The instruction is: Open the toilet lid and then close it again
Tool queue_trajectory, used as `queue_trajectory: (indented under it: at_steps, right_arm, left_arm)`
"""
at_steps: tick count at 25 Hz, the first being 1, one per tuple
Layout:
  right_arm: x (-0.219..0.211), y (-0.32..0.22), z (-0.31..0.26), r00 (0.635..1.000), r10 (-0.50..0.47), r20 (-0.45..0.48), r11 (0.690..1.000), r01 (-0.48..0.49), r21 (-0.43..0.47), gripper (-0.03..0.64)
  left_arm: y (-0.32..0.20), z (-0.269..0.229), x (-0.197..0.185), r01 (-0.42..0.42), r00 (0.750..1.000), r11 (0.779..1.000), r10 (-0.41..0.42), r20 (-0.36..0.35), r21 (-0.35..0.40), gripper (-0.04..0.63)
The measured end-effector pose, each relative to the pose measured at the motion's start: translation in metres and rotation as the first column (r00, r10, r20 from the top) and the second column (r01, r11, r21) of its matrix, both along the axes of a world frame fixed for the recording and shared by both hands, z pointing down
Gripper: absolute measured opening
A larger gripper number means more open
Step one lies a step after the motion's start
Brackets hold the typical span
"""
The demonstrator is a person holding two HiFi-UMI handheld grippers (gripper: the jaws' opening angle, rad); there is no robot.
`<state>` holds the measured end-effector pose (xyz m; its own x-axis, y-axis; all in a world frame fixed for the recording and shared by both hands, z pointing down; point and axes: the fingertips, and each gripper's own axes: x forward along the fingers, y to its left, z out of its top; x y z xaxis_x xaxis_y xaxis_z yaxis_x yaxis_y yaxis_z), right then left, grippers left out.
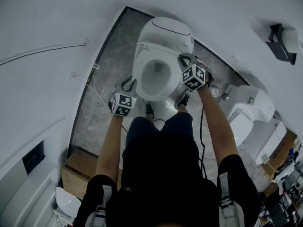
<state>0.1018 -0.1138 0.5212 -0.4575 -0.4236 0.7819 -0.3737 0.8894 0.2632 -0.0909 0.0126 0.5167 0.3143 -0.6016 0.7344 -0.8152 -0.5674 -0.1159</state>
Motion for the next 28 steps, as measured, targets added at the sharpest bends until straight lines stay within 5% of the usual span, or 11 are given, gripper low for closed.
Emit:
queue_trajectory:
  at_steps: [5,13,28]
  right_arm:
    - [0.005,-0.023,-0.003,0.999,0.043,0.005,0.999,-0.043,-0.005,0.026]
    - [0.013,-0.057,-0.003,0.994,0.107,0.015,0.993,-0.106,-0.047,0.035]
    - [0.026,-0.106,0.001,0.985,0.162,-0.052,0.985,-0.165,-0.054,0.041]
  left_arm:
    - [0.050,0.017,-0.021,0.063,0.997,0.995,-0.065,-0.029,-0.074,0.084]
    - [0.076,0.022,-0.009,0.125,0.970,0.975,-0.159,-0.186,-0.181,0.055]
    - [0.084,0.016,-0.005,0.132,0.968,0.971,-0.169,-0.185,-0.197,0.055]
